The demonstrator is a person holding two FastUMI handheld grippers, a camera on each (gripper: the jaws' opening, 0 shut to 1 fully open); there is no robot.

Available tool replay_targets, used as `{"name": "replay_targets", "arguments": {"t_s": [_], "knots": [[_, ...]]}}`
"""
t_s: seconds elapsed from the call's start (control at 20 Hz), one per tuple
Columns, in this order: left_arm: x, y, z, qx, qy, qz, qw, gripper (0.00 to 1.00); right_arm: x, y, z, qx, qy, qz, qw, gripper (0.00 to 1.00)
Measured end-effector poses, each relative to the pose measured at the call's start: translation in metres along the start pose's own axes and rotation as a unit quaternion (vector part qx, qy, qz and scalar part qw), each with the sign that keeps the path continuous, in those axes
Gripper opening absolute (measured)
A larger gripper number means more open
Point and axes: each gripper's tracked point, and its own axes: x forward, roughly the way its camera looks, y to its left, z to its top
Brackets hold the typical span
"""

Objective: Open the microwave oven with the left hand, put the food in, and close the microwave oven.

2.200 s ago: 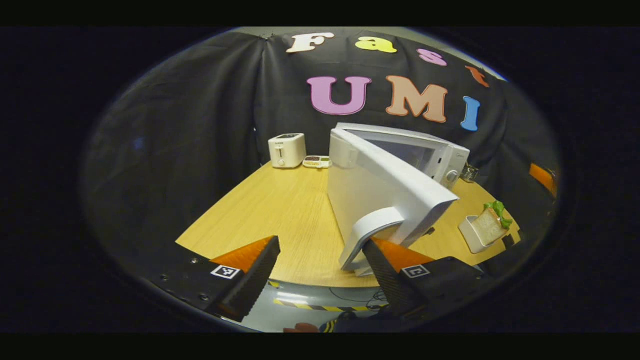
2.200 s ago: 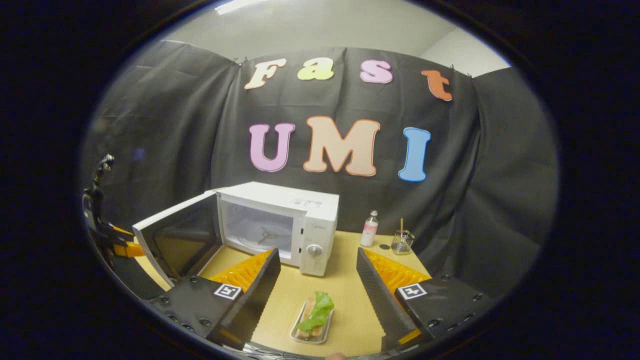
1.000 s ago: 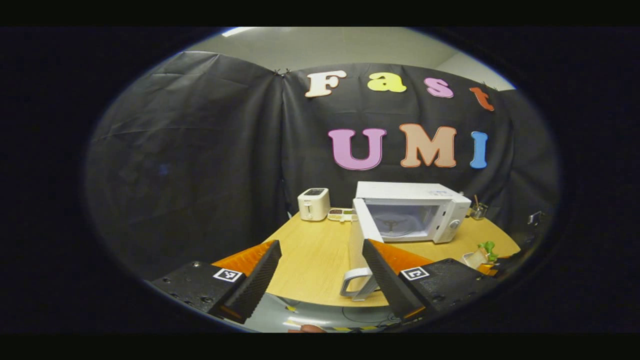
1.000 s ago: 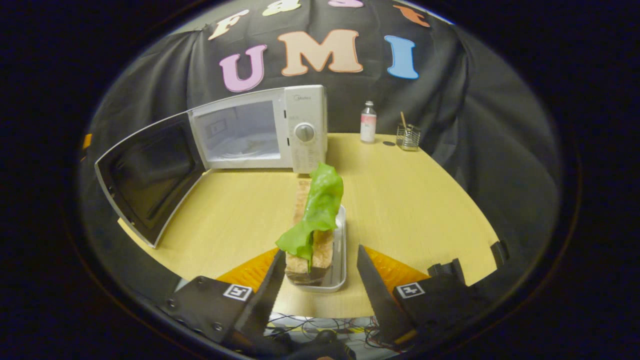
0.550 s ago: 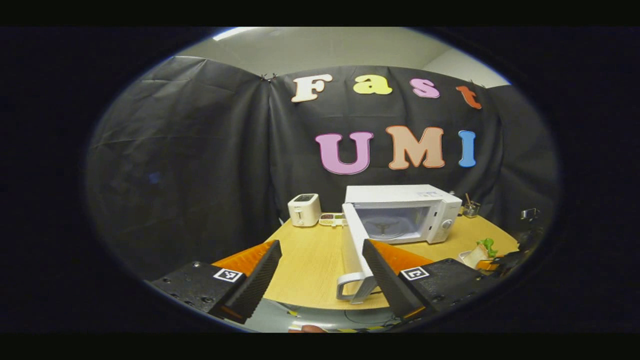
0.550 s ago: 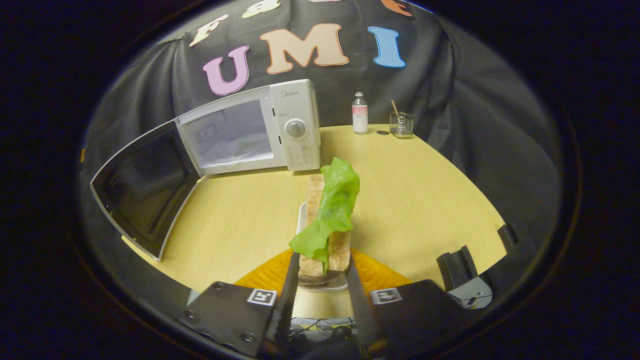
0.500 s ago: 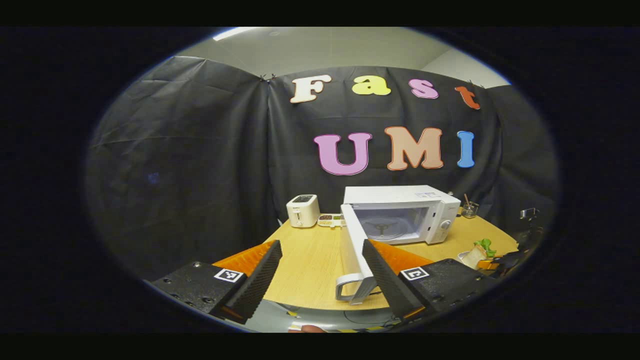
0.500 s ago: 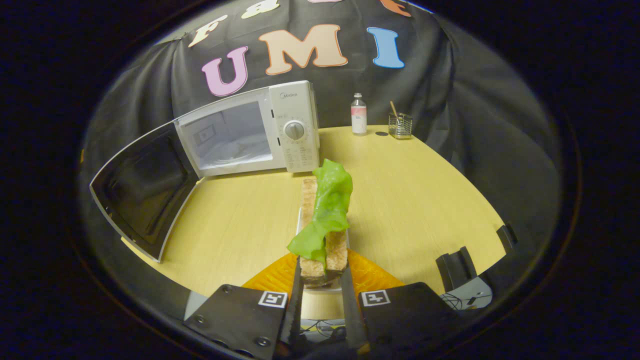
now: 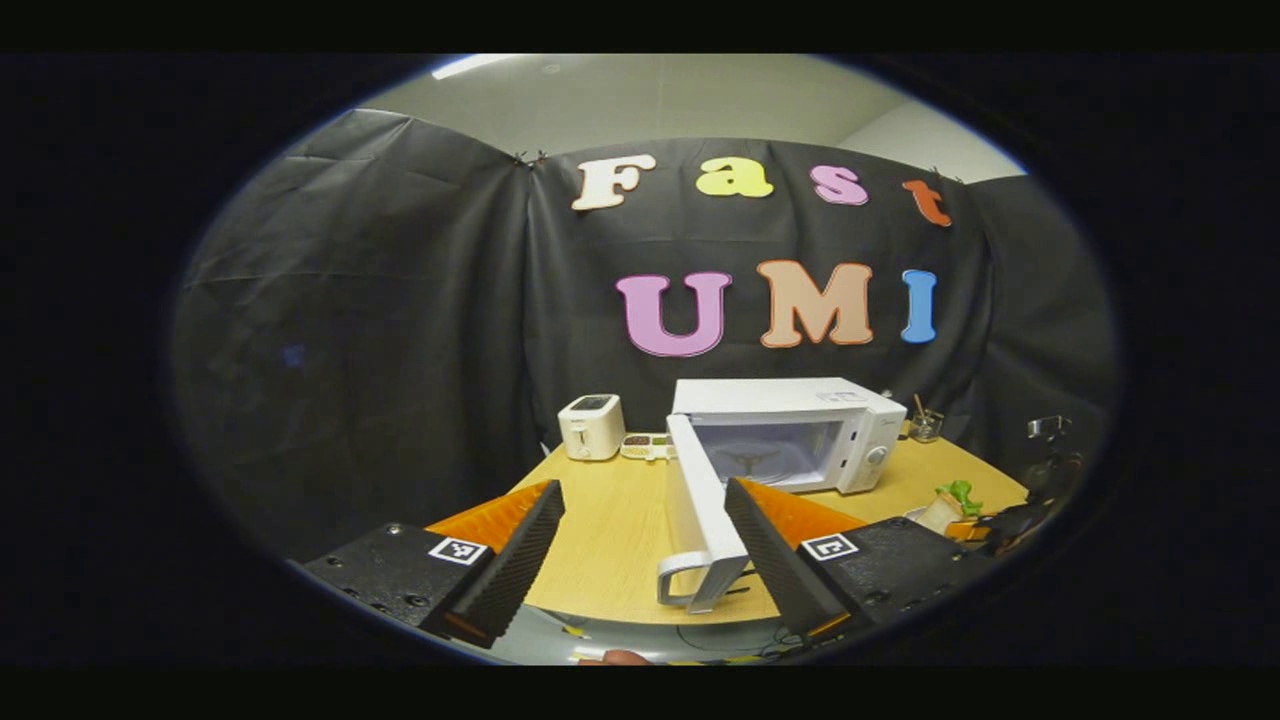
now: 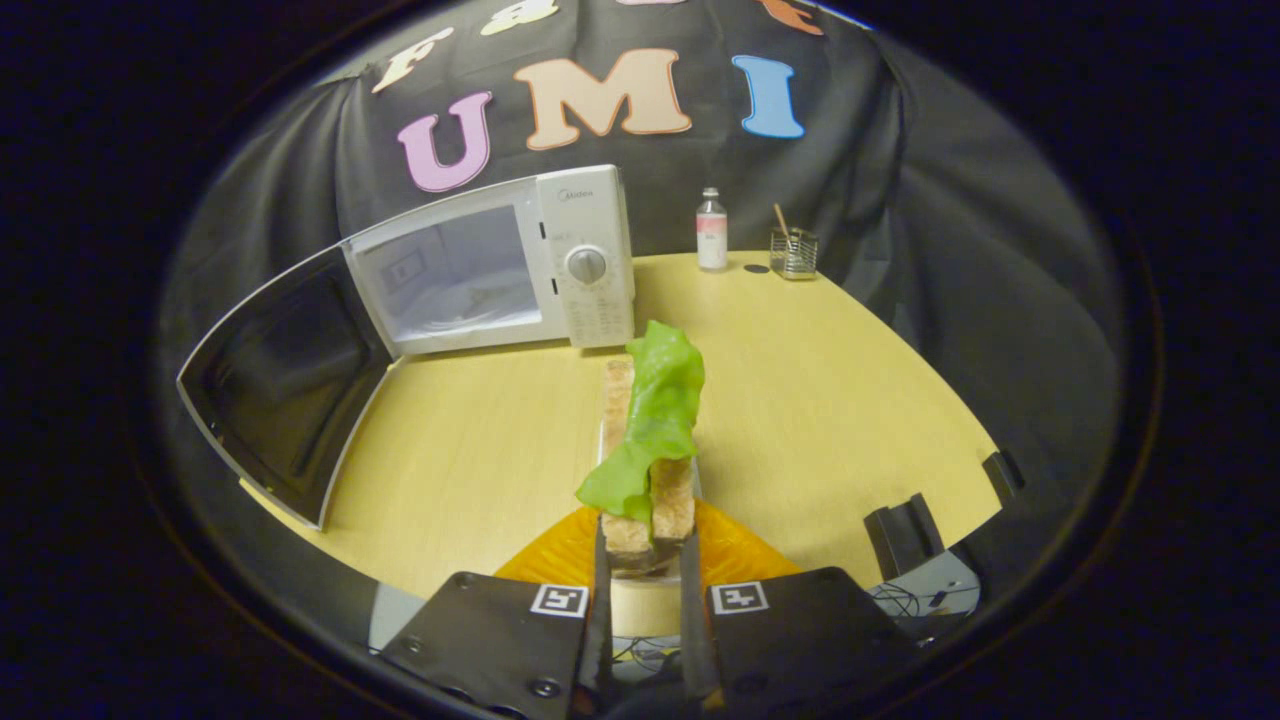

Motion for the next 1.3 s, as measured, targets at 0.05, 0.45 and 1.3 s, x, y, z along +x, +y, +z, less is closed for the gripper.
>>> {"name": "replay_targets", "arguments": {"t_s": [0.05,0.45,1.3], "knots": [[0.001,-0.001,-0.002,-0.001,0.0,-0.004,1.0,0.98,-0.002,-0.001,0.004,0.001,-0.004,-0.002,1.0,0.23],[0.006,-0.007,-0.004,-0.013,-0.003,-0.019,1.0,1.0,-0.019,0.012,0.052,-0.002,-0.036,0.009,0.999,0.23],[-0.002,0.018,-0.023,0.003,0.005,0.006,1.0,1.0,0.029,0.207,0.116,0.214,0.04,0.172,0.961,0.3]]}}
